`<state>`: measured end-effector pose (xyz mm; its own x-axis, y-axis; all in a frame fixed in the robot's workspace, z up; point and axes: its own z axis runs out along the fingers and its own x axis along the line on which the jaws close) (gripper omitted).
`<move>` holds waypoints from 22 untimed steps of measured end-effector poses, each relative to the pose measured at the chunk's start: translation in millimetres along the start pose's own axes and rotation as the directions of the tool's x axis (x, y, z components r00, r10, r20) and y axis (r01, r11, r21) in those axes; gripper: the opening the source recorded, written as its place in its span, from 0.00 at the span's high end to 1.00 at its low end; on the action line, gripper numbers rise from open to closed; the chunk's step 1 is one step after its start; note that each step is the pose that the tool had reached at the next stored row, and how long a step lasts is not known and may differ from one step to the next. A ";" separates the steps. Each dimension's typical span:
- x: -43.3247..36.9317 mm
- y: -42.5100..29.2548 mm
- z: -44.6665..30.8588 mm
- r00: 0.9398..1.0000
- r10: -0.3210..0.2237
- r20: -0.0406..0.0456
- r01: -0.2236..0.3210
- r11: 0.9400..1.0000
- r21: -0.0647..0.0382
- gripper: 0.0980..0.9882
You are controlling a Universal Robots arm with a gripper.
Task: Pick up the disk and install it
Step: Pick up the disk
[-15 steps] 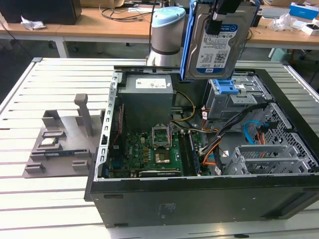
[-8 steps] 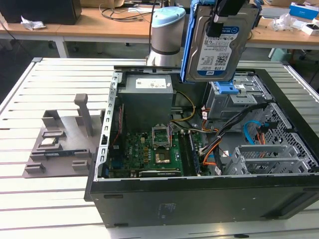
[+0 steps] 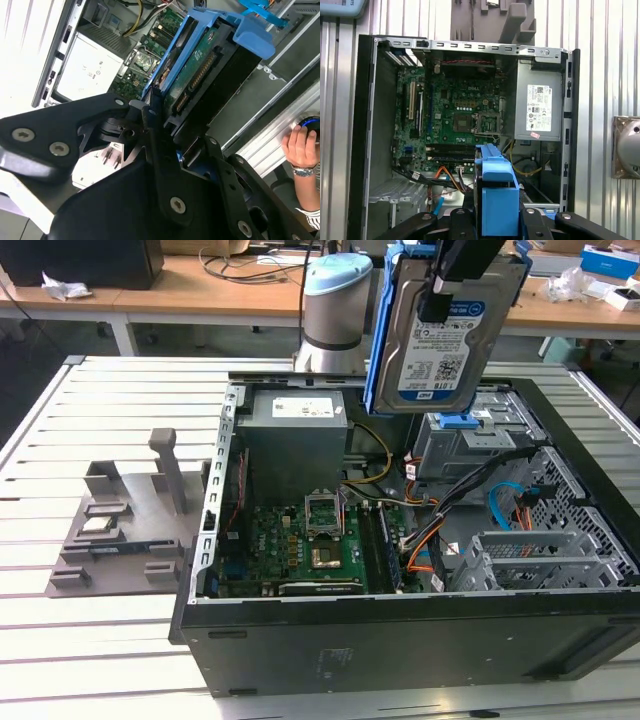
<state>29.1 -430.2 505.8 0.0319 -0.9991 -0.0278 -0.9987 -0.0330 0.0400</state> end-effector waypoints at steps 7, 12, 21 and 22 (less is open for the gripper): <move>15.6 0.6 0.3 1.000 0.000 0.000 0.000 1.000 0.000 0.70; 24.5 0.9 0.3 1.000 0.000 0.000 0.000 1.000 0.000 0.70; 35.1 1.3 0.5 1.000 0.000 0.000 0.000 1.000 0.000 0.70; 36.4 1.3 0.5 1.000 0.000 0.000 0.000 1.000 0.000 0.70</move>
<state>29.0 -466.6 504.4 0.0319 -0.9991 -0.0278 -0.9987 -0.0330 0.0400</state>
